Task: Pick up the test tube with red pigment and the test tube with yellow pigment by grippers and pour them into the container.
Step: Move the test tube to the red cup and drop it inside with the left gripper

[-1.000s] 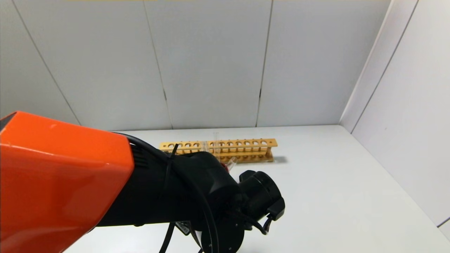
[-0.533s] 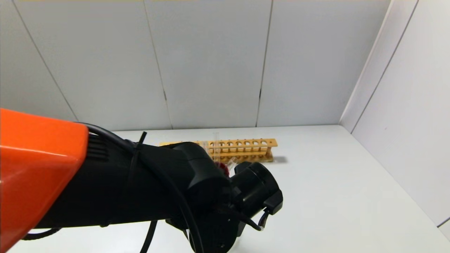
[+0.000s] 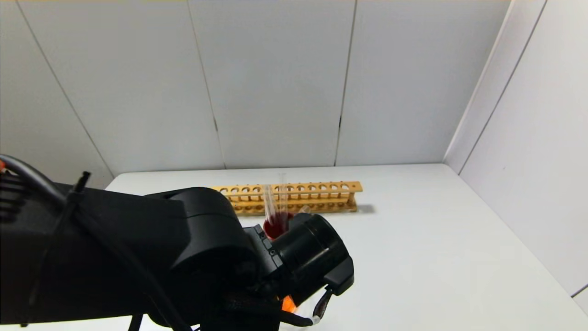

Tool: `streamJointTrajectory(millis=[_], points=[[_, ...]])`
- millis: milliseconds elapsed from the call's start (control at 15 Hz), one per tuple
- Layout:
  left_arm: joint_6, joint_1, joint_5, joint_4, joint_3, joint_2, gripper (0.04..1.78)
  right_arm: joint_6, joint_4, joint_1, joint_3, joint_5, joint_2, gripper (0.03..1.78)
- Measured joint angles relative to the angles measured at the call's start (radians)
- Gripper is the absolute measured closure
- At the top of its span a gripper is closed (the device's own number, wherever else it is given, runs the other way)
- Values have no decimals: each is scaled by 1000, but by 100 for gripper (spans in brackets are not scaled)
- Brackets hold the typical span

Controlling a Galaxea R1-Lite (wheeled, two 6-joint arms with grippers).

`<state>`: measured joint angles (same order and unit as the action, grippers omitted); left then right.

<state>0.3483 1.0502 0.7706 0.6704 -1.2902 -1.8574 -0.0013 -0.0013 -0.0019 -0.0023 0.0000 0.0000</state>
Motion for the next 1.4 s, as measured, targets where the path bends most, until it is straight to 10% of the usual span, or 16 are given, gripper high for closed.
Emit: streamJointTrajectory(millis=[800,1400], points=[[-488,-90,-89,-717,71,111,152,0,0,0,0,0,0,7],[-597,-164,-199,-1086,227,34,152,0,0,-1,0,0,0,7]])
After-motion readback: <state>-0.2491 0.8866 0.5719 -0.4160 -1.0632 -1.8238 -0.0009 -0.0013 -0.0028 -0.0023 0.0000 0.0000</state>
